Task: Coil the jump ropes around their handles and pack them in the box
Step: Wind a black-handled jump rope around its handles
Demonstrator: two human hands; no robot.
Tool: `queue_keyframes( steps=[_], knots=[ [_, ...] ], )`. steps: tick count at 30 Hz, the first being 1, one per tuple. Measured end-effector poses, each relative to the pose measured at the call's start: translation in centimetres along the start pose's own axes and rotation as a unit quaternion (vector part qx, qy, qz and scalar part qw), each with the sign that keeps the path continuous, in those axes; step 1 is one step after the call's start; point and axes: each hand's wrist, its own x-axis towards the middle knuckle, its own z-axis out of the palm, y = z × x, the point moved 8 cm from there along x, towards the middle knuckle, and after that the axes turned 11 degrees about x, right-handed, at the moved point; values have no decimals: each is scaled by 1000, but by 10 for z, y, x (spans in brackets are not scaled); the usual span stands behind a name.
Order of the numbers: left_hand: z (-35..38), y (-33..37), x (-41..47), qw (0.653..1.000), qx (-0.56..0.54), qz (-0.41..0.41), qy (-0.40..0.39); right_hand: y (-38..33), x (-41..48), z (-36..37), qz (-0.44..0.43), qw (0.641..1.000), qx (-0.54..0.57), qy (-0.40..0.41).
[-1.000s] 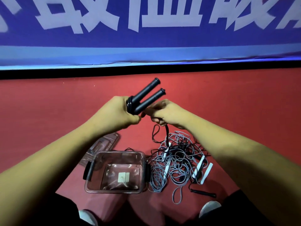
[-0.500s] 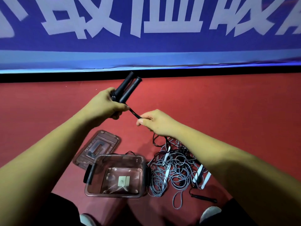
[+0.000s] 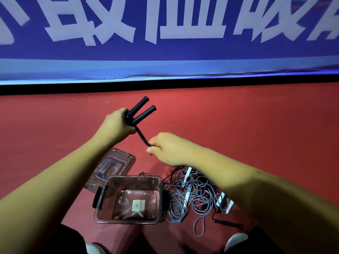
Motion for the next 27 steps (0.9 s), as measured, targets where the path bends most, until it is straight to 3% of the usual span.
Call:
queue_keyframes(
  steps=[4, 11, 15, 20, 27],
  knots=[
    [10, 14, -6, 996, 70, 52, 8, -10, -6, -16, -27, 999, -22, 11],
    [70, 64, -49, 936, 183, 204, -219, 2, -10, -57, -41, 988, -111, 99],
    [63, 80, -65, 937, 76, 216, -264, 15, -8, -73, -41, 989, -71, 124],
    [59, 84, -76, 927, 26, 228, -296, 19, -7, -80, -45, 994, 25, 98],
    [32, 98, -90, 914, -139, 230, -305, 44, -11, -81, -6, 967, 249, 43]
  ],
)
